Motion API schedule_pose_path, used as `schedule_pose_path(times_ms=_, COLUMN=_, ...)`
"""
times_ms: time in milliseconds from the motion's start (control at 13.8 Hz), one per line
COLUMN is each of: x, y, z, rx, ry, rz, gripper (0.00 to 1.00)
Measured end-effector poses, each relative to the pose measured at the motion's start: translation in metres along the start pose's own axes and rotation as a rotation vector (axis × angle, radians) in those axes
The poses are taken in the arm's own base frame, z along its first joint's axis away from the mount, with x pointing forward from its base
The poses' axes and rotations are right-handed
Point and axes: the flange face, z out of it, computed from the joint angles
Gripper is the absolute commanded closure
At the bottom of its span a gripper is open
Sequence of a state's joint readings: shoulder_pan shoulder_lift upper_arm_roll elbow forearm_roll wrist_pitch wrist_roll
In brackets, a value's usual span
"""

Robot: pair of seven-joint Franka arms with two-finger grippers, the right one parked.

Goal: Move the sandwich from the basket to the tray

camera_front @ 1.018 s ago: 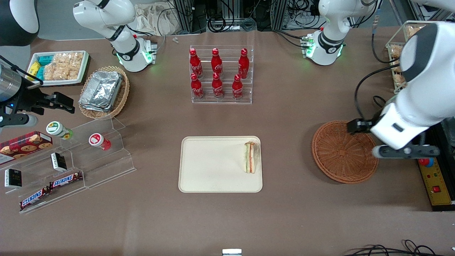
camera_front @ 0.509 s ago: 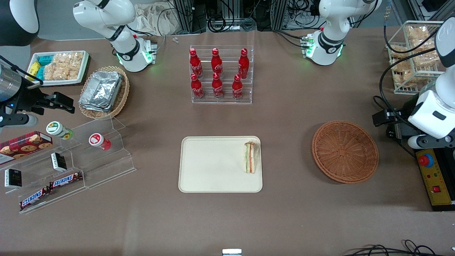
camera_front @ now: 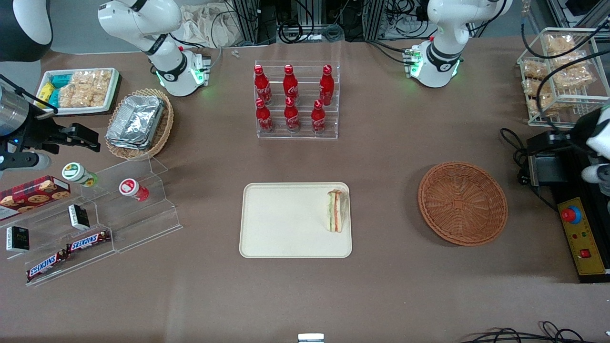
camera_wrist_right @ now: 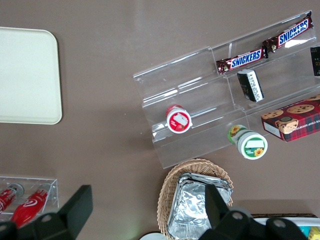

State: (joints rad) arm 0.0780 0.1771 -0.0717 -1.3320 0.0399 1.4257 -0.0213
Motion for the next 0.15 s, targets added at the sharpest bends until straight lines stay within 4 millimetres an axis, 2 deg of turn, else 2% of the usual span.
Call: schedule_pose_path(times_ms=145, x=-0.0025, y=-0.0104, z=-0.0007, rx=0.000, ry=-0.005, rz=0.001, gripper=0.00)
